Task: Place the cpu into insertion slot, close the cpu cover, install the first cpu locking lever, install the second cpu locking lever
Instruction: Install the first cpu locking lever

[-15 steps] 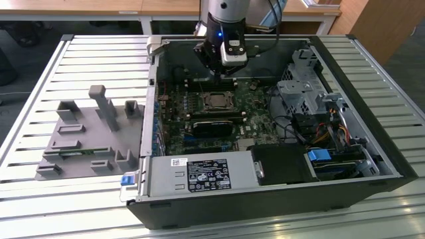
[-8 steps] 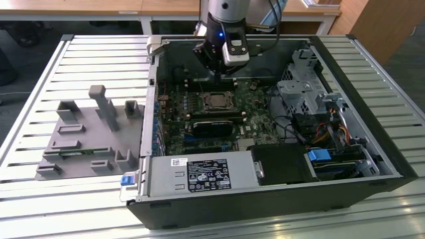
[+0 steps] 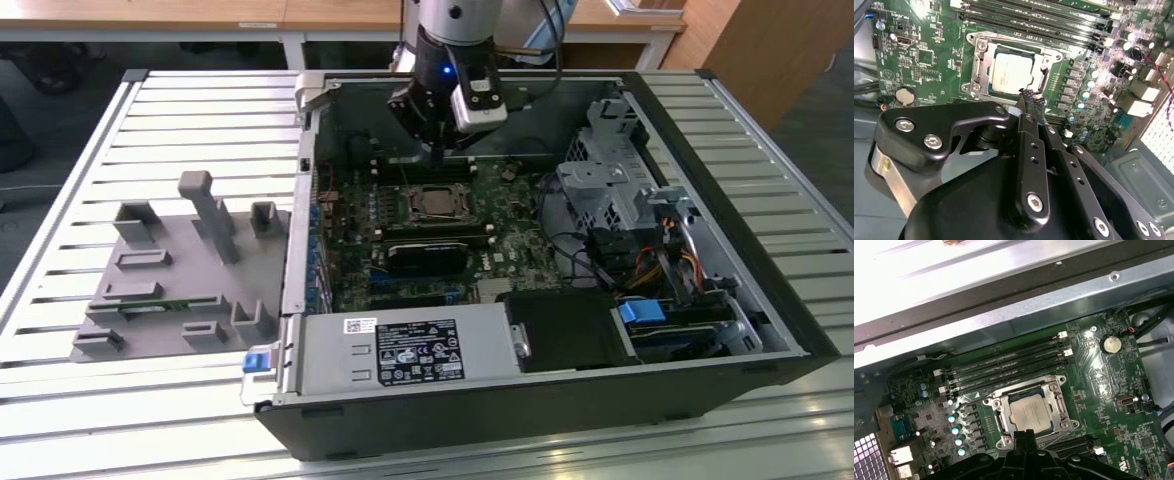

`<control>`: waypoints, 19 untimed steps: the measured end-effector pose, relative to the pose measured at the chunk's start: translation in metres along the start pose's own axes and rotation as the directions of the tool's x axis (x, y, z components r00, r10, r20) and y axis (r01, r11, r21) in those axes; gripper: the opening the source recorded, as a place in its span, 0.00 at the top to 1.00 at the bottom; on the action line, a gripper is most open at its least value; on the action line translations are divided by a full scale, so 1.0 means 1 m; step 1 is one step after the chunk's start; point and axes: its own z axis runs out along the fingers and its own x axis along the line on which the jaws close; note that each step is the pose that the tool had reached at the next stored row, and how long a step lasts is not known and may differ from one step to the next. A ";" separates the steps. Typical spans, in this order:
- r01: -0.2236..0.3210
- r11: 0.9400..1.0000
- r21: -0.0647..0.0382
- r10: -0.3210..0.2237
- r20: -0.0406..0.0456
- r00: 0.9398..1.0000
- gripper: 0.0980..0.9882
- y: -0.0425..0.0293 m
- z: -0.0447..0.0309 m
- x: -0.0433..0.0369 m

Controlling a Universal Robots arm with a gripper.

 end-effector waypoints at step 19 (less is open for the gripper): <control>0.149 0.989 0.006 -0.149 -0.001 0.989 0.99 -0.0006 0.0000 -0.0002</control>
